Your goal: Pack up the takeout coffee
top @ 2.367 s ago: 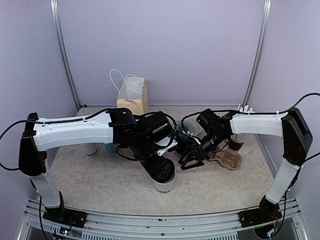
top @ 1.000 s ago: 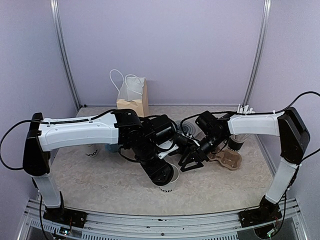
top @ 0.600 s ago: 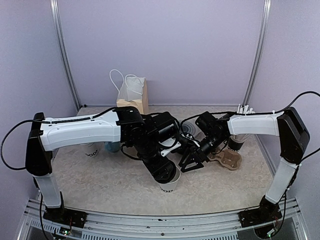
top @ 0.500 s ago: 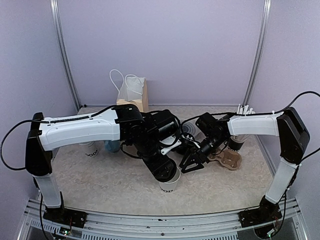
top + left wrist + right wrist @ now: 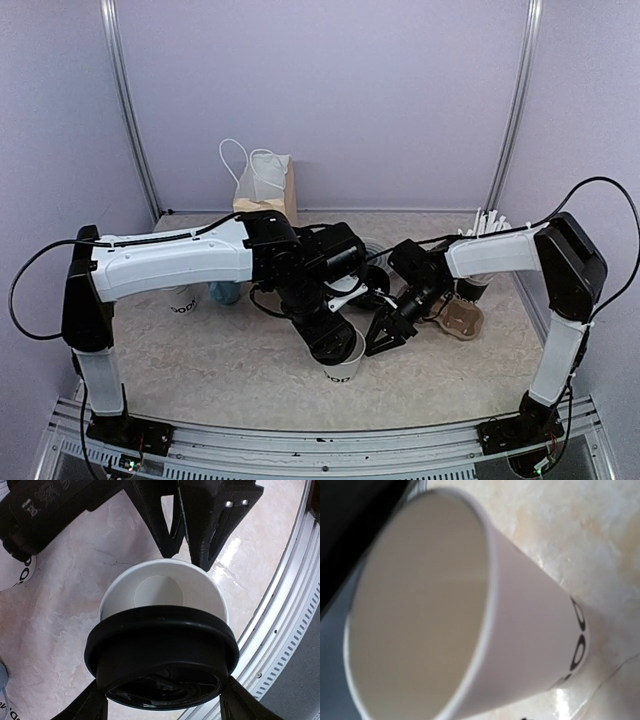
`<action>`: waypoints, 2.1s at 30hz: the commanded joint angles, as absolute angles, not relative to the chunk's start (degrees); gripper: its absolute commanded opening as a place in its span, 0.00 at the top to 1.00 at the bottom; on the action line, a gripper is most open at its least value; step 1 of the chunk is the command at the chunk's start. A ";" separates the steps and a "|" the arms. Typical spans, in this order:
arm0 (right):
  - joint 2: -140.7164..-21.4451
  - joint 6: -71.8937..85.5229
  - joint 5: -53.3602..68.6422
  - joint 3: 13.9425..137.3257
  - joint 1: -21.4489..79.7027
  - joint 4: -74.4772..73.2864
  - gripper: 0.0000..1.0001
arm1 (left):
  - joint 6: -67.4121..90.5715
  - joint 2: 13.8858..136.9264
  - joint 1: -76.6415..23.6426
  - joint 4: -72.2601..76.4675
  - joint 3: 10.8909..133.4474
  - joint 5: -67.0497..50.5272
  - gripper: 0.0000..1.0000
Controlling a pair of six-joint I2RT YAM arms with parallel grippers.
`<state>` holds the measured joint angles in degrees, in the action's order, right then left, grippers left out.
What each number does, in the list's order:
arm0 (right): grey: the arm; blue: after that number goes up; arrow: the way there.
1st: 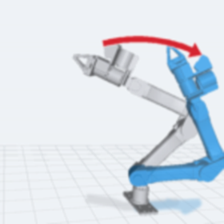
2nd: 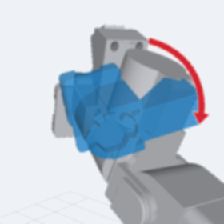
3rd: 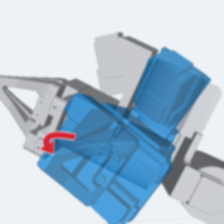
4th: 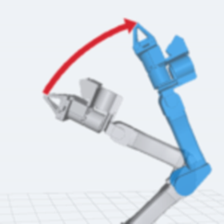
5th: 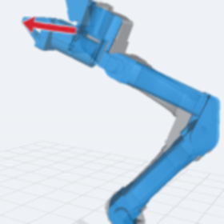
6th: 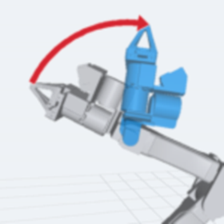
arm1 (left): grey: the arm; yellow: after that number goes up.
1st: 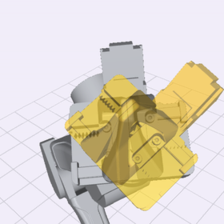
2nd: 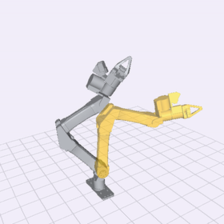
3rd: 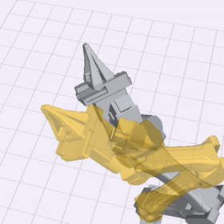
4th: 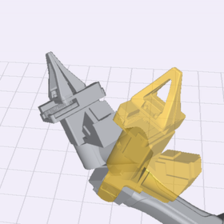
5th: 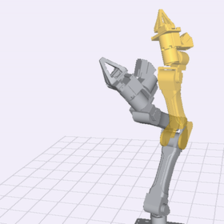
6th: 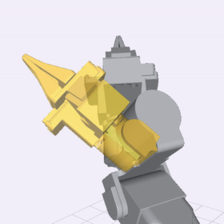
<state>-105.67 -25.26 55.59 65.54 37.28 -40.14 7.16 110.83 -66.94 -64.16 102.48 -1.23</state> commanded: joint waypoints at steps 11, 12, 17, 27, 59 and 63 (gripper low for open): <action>-109.76 -25.00 57.89 68.38 39.15 -41.15 0.68 | 7.50 111.71 -68.08 -65.90 107.42 -0.18 0.39; -110.11 -24.89 57.72 68.64 39.17 -41.18 0.69 | 7.62 111.27 -68.18 -65.87 107.28 -0.18 0.39; -112.15 -25.04 58.44 69.98 39.26 -41.81 0.69 | 7.09 111.50 -68.12 -66.03 106.50 1.40 0.39; -112.15 -24.96 57.92 70.21 39.37 -41.76 0.69 | 9.21 110.99 -68.49 -68.45 106.26 4.69 0.39; -114.08 -25.25 57.74 72.48 41.08 -42.71 0.68 | 6.62 114.40 -67.06 -65.88 107.08 1.80 0.36; -113.95 -25.31 57.77 72.40 41.09 -42.86 0.68 | 6.37 114.93 -67.06 -65.66 107.27 2.07 0.33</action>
